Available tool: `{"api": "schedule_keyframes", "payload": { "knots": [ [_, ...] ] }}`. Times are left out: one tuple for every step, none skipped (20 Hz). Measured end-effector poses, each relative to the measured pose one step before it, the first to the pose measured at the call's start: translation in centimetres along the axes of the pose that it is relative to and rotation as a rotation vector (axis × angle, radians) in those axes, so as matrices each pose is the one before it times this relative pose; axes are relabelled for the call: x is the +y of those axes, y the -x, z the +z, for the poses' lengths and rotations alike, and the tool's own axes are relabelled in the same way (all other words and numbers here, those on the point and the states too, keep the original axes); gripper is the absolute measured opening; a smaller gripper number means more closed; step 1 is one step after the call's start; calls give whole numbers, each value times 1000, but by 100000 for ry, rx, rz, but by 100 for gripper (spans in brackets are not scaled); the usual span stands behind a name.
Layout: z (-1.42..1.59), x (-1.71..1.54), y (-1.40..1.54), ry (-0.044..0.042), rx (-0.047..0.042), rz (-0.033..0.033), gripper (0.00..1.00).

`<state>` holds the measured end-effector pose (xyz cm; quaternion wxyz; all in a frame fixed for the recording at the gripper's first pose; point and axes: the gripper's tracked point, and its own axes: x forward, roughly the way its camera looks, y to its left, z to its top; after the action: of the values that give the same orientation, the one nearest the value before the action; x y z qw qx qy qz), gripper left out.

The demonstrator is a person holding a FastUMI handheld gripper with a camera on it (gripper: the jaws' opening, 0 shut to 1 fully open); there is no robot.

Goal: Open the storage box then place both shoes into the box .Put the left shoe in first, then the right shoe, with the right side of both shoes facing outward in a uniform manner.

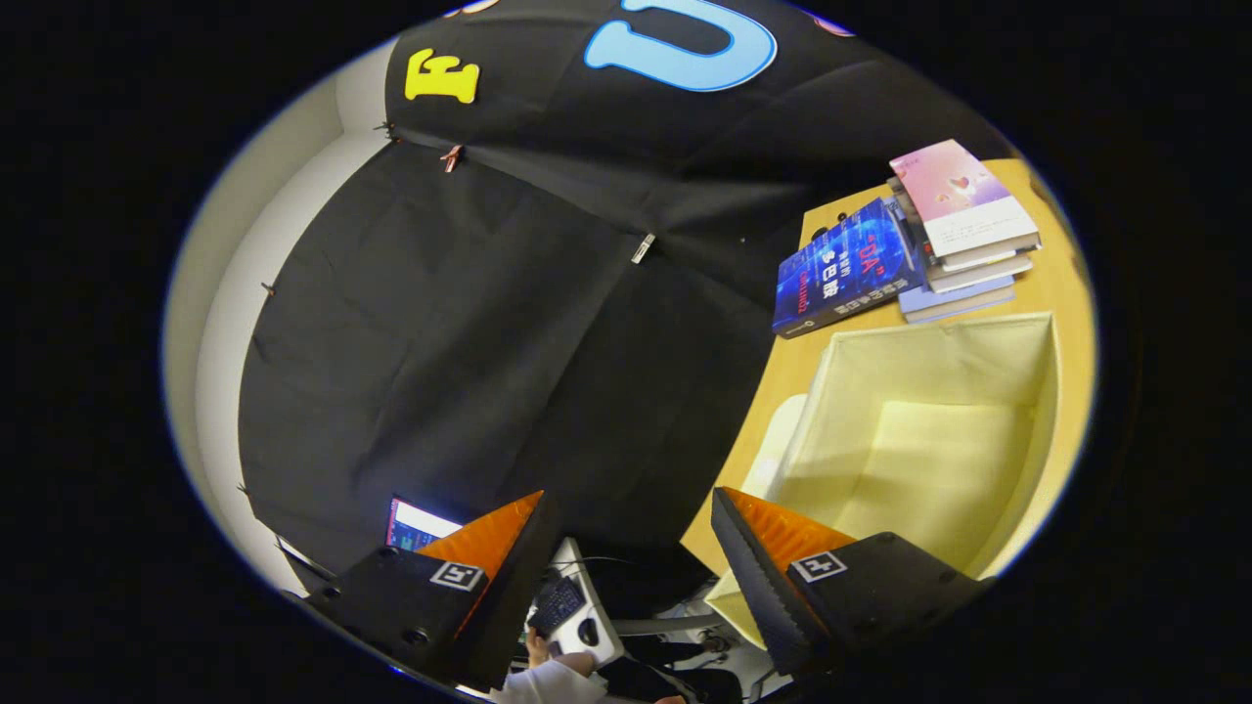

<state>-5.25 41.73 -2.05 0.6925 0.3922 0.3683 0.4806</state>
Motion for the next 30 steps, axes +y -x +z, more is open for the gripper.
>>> {"api": "schedule_keyframes", "payload": {
  "knots": [
    [91,-48,951,3566,-1469,-931,98],
    [-149,-383,1042,4366,-1038,-1888,97],
    [-250,-606,917,5016,-76,-3040,98],
    [-429,-832,1164,5665,222,-3781,98],
    [-338,-568,913,4369,497,-3011,98],
    [-355,-392,1199,4669,309,-2854,98],
    [-345,-508,1159,3957,429,-2553,98],
    [-362,-584,1152,3324,437,-2157,98],
    [-380,-741,1133,2846,377,-2518,98],
    [-613,-864,1045,2342,667,-2735,98],
    [-593,-1036,1040,1637,943,-3172,98],
    [-822,-1017,1322,1245,1313,-3161,98],
    [-919,-1270,1260,828,1581,-3435,98],
    [-1002,-1516,1164,393,1569,-3880,98],
    [-1053,-1584,1011,175,1458,-3976,98],
    [-1264,-1613,834,-74,1606,-4157,97],
    [-1066,-1606,746,-356,1562,-3700,97],
    [-1048,-1449,646,-1508,1506,-3377,97],
    [-1093,-1425,525,-1989,1592,-3026,97],
    [-1144,-1501,541,-2246,1388,-3218,97],
    [-905,-1647,338,-2565,1357,-3856,97],
    [-1050,-1654,221,-2631,1557,-3481,97],
    [-904,-1564,-37,-2411,1468,-2953,97],
    [-854,-1513,-236,-1701,1585,-2628,97],
    [-942,-1340,-357,-652,2221,-2947,97],
    [-919,-1423,-570,337,1808,-2770,97],
    [-757,-1473,-880,1199,1658,-3332,96],
    [-557,-1038,-652,365,1387,-2680,96],
    [-434,-734,-819,-127,1333,-1725,95],
    [-286,-602,-954,-1014,1085,-1674,94]
  ]
}}
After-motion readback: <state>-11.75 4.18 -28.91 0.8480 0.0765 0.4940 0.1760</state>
